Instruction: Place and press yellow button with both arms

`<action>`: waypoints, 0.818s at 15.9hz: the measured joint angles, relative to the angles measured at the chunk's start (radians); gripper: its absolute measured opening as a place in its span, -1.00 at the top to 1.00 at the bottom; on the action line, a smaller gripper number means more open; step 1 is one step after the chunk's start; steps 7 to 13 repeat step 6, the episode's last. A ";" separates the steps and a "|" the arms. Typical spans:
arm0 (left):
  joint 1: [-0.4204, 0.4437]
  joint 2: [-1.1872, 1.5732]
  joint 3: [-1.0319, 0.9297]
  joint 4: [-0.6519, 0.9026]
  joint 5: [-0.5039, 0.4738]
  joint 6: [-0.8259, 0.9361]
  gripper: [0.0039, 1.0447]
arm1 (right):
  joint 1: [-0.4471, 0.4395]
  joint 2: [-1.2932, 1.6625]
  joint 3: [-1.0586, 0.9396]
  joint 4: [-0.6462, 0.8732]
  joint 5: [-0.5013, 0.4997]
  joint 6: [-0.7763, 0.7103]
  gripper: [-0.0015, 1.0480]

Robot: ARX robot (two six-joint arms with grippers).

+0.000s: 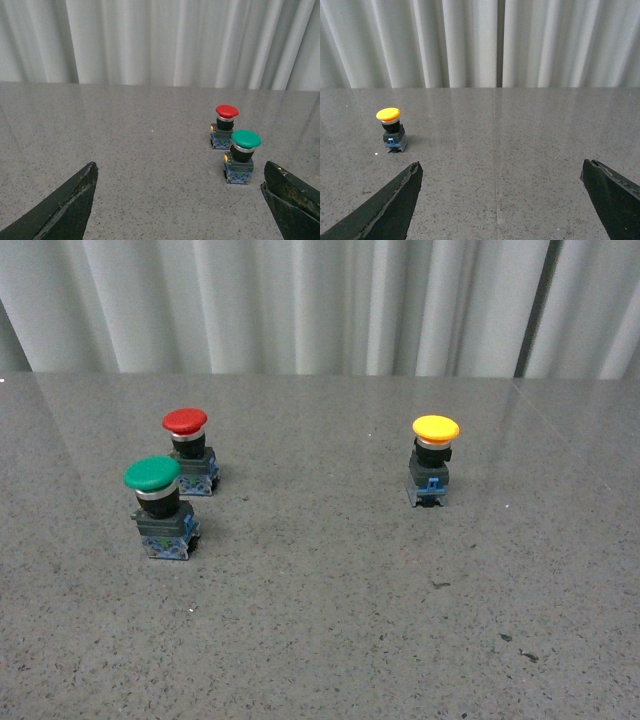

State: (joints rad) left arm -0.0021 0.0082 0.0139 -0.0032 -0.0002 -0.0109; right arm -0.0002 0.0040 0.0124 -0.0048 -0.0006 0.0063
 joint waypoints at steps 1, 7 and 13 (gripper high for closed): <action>0.000 0.000 0.000 0.000 0.000 0.000 -0.88 | 0.000 0.000 0.000 0.000 0.000 0.000 -0.87; 0.000 0.000 0.000 0.000 0.000 0.000 -0.88 | 0.000 0.000 0.000 0.000 0.000 0.000 -0.87; 0.000 0.000 0.000 0.000 0.000 0.000 -0.88 | 0.000 0.000 0.000 0.000 0.000 0.000 -0.87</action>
